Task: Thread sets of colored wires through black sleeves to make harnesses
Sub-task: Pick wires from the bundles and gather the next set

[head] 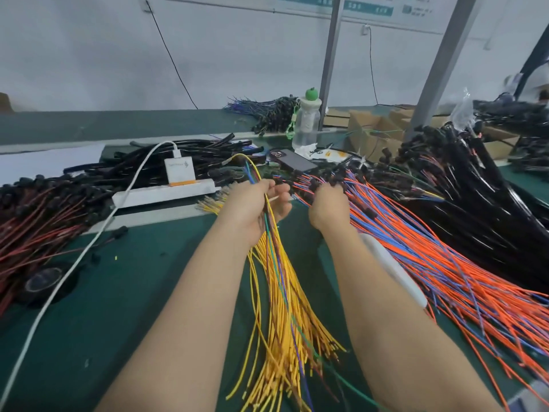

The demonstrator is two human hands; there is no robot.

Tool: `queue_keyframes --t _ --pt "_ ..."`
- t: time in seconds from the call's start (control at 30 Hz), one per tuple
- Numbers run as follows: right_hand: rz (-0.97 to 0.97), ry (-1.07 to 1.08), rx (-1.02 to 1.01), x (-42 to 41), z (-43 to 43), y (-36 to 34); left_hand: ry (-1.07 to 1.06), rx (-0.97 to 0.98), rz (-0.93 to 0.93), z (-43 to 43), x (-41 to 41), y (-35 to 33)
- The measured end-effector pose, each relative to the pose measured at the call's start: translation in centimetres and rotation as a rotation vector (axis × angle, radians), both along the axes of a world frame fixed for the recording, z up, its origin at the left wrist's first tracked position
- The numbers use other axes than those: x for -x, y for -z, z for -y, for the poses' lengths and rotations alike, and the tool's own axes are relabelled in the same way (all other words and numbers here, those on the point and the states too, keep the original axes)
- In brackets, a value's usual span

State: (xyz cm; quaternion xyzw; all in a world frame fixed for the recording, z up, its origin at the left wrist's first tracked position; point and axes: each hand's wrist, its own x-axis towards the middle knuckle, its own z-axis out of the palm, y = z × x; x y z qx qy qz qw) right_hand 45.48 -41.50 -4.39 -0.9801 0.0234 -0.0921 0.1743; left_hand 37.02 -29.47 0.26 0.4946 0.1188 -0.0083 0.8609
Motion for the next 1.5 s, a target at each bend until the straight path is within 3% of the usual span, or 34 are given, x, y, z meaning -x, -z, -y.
queue_keyframes --t 0.1,0.17,0.27,0.33,0.37,0.4,0.47,0.5,0.57,0.63,0.73,0.8,0.93,0.97,1.03,1.1,1.17,1.27,1.37,1.5 --pt "0.212 -0.188 -0.367 0.8 -2.4 -3.2 -0.113 -0.414 0.058 0.2 -0.9 1.7" --pt "0.248 -0.381 -0.614 1.9 -4.6 -5.8 -0.218 -0.546 0.110 0.3 -1.3 2.3" --pt "0.132 -0.595 -1.145 3.7 -7.4 -8.5 -0.224 -0.390 0.262 0.1 -1.1 2.5" --pt "0.079 -0.589 -1.402 4.4 -8.6 -9.0 -0.203 -0.293 0.332 -0.3 -1.0 2.3" --pt "0.082 -0.534 -1.386 4.4 -8.8 -8.9 -0.219 -0.278 0.349 -0.7 -1.0 2.0" --pt "0.103 -0.469 -1.214 4.4 -8.7 -8.9 -0.252 -0.263 0.358 -1.4 -1.0 1.6" --pt "0.068 -0.436 -0.656 5.0 -7.6 -8.3 -0.358 -0.192 0.344 -3.2 -0.9 0.5" --pt "-0.012 -0.461 -0.438 5.4 -6.9 -7.9 -0.403 -0.119 0.332 -4.3 -0.8 -0.2" --pt "-0.210 -0.548 -0.221 6.8 -5.7 -7.1 -0.458 0.013 0.322 -6.6 -0.4 -1.5" --pt "-0.243 -0.605 -0.256 8.1 -5.8 -6.5 -0.480 0.058 0.315 -8.3 0.0 -2.2" --pt "0.026 -0.556 -0.411 9.2 -9.1 -6.4 -0.442 -0.047 0.287 -9.0 1.1 -2.2" --pt "0.122 -0.583 -0.393 10.1 -11.7 -7.0 -0.402 -0.175 0.268 -8.9 1.9 -1.7" --pt "0.047 -0.594 -0.331 11.4 -13.6 -7.8 -0.367 -0.254 0.236 -10.8 3.9 -2.1" --pt "-0.056 -0.646 -0.460 12.0 -13.7 -7.9 -0.353 -0.291 0.239 -11.5 4.4 -2.6" --pt "-0.431 -0.769 -0.918 13.4 -14.2 -8.0 -0.315 -0.440 0.256 -12.4 5.4 -3.6" --pt "-0.594 -0.821 -1.289 14.2 -15.0 -8.1 -0.249 -0.596 0.272 -13.0 6.3 -4.9" --pt "-0.516 -0.756 -1.518 14.1 -15.8 -8.8 -0.140 -0.642 0.276 -13.2 7.3 -6.0" --pt "-0.254 -0.582 -1.806 13.6 -16.0 -10.9 0.111 -0.536 0.258 -12.2 9.1 -6.0" --pt "-0.132 -0.530 -2.090 12.4 -15.0 -12.7 0.264 -0.602 0.257 -11.0 10.6 -4.3" --pt "-0.004 -0.535 -2.280 11.1 -12.3 -13.8 0.352 -0.519 0.281 -12.0 12.1 -3.0"
